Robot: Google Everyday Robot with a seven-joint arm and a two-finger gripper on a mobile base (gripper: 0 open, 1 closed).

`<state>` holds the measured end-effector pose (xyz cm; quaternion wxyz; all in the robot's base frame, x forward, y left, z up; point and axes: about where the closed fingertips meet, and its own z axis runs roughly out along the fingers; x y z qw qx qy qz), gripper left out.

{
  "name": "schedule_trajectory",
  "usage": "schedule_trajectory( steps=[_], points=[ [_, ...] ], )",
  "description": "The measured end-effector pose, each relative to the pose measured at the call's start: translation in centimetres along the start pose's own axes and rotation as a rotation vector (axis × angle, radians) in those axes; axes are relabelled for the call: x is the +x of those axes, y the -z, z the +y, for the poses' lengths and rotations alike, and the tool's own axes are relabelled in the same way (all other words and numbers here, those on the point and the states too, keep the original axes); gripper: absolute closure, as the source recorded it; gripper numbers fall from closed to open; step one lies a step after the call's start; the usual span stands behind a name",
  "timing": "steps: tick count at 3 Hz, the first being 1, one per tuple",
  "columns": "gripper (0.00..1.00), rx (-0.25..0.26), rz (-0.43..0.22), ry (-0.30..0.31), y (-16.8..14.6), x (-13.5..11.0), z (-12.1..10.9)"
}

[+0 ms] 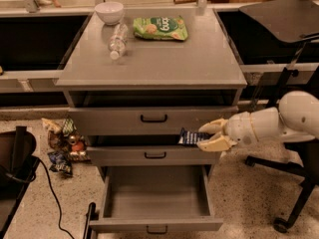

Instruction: Place rxbar blueberry into bottom drawer

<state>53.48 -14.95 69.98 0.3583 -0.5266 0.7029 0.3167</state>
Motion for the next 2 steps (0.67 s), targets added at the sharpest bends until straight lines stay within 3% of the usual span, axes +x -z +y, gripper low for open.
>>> schedule_trajectory(
  steps=[1,2],
  points=[
    [1.00,0.056,-0.069,-0.048,-1.00,4.61,0.57],
    [1.00,0.057,-0.069,-0.048,-1.01,4.63,0.57]
  ],
)
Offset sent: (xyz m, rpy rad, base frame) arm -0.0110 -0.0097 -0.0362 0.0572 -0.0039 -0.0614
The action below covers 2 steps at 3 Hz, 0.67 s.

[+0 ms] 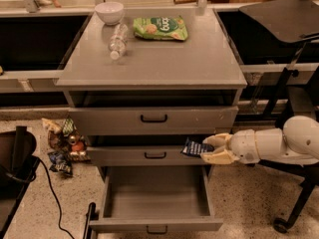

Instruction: Place rxbar blueberry into bottom drawer

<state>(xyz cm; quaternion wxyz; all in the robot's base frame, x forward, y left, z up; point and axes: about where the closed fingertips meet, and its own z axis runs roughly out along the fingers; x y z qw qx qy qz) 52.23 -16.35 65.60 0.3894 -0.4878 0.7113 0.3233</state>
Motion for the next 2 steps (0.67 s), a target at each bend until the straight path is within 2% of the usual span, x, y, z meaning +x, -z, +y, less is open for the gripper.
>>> schedule_trajectory(
  steps=[1,2],
  points=[
    [1.00,0.049,0.029,-0.084,-1.3,3.3,-0.5],
    [1.00,0.109,0.060,-0.223,-4.3,9.1,-0.4]
  ],
)
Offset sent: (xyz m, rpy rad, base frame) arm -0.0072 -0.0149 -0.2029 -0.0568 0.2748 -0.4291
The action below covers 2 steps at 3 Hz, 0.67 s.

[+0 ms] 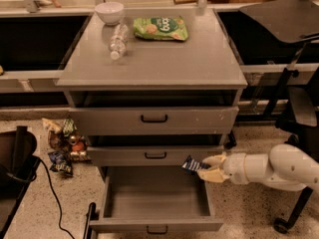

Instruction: Place rxbar blueberry into bottom drawer

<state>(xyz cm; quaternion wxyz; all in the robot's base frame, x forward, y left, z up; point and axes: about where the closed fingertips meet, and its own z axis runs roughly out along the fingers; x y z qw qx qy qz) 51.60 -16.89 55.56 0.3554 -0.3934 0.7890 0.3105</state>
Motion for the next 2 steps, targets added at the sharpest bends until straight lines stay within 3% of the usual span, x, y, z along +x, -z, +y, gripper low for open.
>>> schedule_trajectory(
  steps=[1,2],
  points=[
    [1.00,0.050,0.005,-0.139,-4.2,5.7,-0.7],
    [1.00,-0.006,-0.006,-0.261,-10.4,11.0,-0.5]
  ],
)
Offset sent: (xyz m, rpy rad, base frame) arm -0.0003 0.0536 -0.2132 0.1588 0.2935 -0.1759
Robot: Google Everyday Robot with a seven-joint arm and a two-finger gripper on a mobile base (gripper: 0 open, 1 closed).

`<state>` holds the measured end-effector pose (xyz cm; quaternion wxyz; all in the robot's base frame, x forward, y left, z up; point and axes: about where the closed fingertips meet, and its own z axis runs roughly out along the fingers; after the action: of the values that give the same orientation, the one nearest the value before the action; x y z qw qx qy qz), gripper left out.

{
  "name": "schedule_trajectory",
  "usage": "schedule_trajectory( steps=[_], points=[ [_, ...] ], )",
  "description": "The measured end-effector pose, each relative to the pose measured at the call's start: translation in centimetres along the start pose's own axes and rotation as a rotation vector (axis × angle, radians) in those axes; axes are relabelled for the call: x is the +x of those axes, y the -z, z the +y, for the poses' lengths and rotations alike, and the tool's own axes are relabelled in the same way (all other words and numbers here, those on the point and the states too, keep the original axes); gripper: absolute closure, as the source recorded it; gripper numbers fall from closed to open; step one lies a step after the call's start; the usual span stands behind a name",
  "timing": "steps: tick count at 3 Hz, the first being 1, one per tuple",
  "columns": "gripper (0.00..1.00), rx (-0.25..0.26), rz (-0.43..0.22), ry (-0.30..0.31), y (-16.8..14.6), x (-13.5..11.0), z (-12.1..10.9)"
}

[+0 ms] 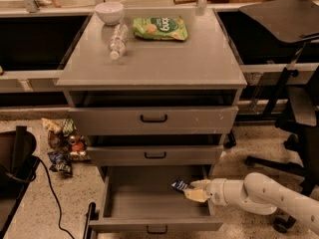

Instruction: Place rxbar blueberry into bottom drawer

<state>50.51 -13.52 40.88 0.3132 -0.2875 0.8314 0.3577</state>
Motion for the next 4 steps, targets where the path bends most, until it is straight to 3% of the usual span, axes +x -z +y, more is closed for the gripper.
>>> schedule_trajectory(
  steps=[1,2,4],
  points=[
    [1.00,0.000,0.000,0.000,0.0,0.0,0.0],
    [1.00,-0.021,0.023,-0.011,-4.7,1.0,-0.4],
    [1.00,-0.052,0.052,-0.049,-17.5,3.1,-0.7]
  ],
)
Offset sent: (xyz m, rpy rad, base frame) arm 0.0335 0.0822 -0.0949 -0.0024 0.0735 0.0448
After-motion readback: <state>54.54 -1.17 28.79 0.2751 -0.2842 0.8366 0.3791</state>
